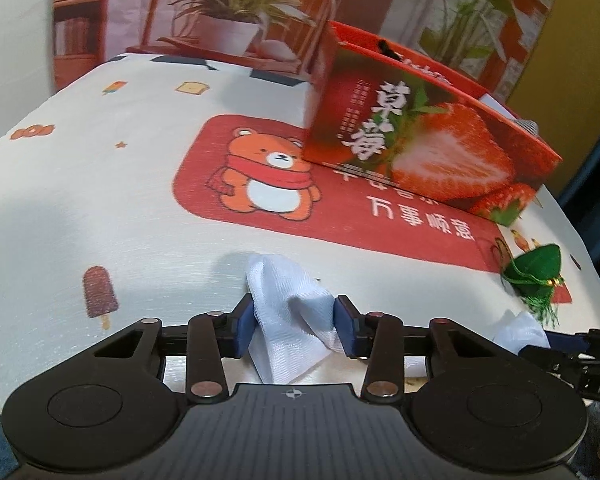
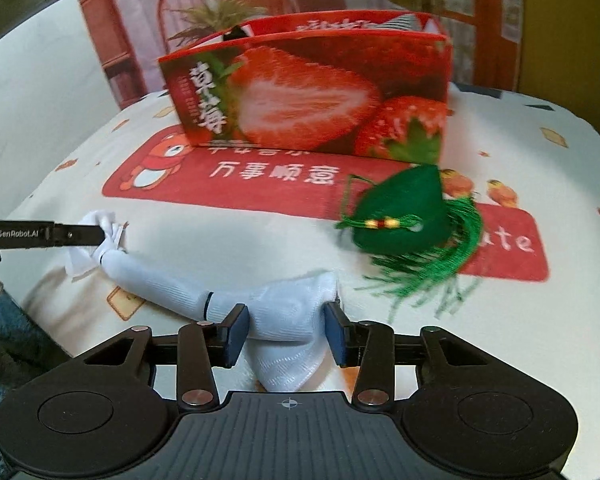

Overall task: Organize soft objects
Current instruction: 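Lift the white socks with both grippers and lower them into the box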

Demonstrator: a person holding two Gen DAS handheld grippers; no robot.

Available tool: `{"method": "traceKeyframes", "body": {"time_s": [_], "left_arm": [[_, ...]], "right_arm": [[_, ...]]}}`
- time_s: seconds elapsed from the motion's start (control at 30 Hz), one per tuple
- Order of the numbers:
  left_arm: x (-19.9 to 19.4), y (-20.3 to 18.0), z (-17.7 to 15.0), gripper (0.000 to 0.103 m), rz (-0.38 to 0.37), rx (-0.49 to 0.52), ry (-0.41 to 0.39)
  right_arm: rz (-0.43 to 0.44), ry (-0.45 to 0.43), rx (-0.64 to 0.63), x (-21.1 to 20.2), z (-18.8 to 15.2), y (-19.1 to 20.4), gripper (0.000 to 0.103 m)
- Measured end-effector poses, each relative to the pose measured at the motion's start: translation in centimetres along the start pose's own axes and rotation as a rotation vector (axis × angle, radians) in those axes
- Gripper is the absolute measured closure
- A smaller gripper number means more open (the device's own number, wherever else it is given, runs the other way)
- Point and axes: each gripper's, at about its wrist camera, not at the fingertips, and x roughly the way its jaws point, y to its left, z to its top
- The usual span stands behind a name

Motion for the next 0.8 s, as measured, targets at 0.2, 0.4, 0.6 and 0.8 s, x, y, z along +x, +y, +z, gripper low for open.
{"method": "traceKeyframes", "body": {"time_s": [0.2,0.4,0.6,0.8], "left_arm": [[0.0,0.6,0.1,0.063,0.023,-0.032,-0.007],[0.0,0.8,0.0,0.067,0.025,-0.051,-0.011],[-0.6,1.0,0.2,0.085,-0.012,-0.069,-0.045],[-2.8,0.5,1.8,0.086,-0.039,-0.072,-0.142]], "right_arm": [[0.017,0.007,-0.098,1.8,1.0,1.5,0.068],[0.047,-0.008,-0.128,2.9,2.0,1.7,0.073],[0.087,-0.045,-0.085,2.3,2.4,0.9,0.090],[0.113,-0.202,-0.063,-1.0,4.1,0.3,0.092]]}}
